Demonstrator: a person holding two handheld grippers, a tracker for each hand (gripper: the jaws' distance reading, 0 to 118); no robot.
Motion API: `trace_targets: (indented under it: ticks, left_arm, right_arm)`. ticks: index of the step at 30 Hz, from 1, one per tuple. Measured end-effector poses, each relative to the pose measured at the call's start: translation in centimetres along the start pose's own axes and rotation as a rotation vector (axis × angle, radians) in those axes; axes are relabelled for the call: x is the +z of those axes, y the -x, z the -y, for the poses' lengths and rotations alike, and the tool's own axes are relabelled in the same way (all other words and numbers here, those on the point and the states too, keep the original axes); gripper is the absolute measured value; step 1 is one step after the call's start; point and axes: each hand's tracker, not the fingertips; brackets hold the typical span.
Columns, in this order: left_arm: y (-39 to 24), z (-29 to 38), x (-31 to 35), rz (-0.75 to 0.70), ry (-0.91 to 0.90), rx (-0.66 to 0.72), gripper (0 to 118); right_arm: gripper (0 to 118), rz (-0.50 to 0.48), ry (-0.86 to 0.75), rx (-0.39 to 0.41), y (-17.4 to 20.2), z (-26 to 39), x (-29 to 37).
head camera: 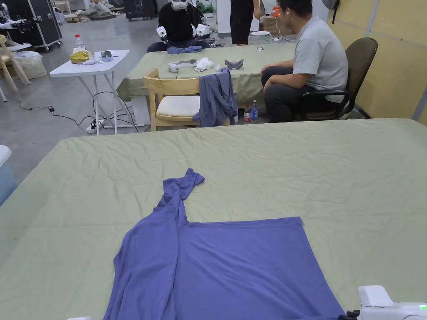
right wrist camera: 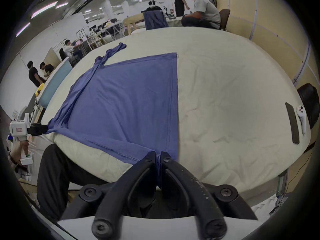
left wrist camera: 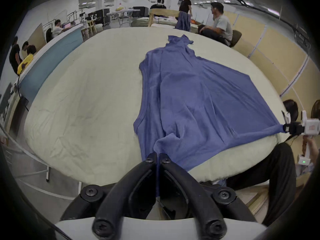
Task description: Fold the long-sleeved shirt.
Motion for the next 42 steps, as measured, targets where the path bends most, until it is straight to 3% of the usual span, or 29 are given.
trace_targets:
  ticks: [3,6,7,10,16,18,20,22,24,26,28,34,42]
  left_arm:
    - [-0.7,0.0,0.0,0.005,0.021,-0.012,6]
    - [-1.5,0.1,0.6,-0.065,0.021,-0.02,42]
    - [-1.6,0.1,0.9,-0.075,0.015,-0.018,42]
    - [-1.5,-0.5,3.2,-0.04,-0.078,0.043,42]
    - [-2.6,-4.3,8.2,-0.082,-0.26,0.064,42]
    - [-3.3,-5.6,9.6,-0.095,-0.331,0.066,42]
    - [-4.0,-6.7,10.7,-0.079,-0.375,0.063,31]
    - [-5.0,-7.8,11.3,-0.078,-0.398,0.043,12]
    - [-5.9,-8.4,11.7,-0.065,-0.432,0.038,6]
    - [-6.3,-8.9,11.8,0.01,-0.442,0.026,4]
    - [-6.9,-9.4,11.6,0.059,-0.424,-0.002,0]
    - [-7.8,-13.1,9.4,0.07,-0.373,-0.047,0]
    - [-8.5,-25.7,1.3,0.125,-0.212,-0.151,0]
  right_arm:
    - [8,0.006,0.011,0.016,0.6,-0.1,0.4]
    - [48,0.082,0.01,0.078,1.5,-0.7,1.3]
    - [62,0.08,0.0,0.095,1.7,-0.9,1.7]
    - [64,0.079,-0.078,0.121,2.6,-2.1,3.9]
    - [64,0.076,-0.305,0.091,5.6,-5.7,8.7]
    - [62,0.096,-0.375,0.079,6.8,-6.7,10.1]
    - [53,0.09,-0.437,0.071,7.8,-7.4,11.2]
    - [32,0.092,-0.496,0.044,8.6,-8.1,12.0]
    - [14,0.093,-0.518,0.011,9.2,-8.5,12.4]
    - [11,0.054,-0.522,-0.005,9.3,-8.8,12.2]
    - [1,0.023,-0.518,0.006,9.6,-9.0,11.9]
    - [0,0.03,-0.486,0.058,9.8,-10.4,10.3]
    - [0,0.042,-0.41,0.084,8.4,-14.9,5.8]
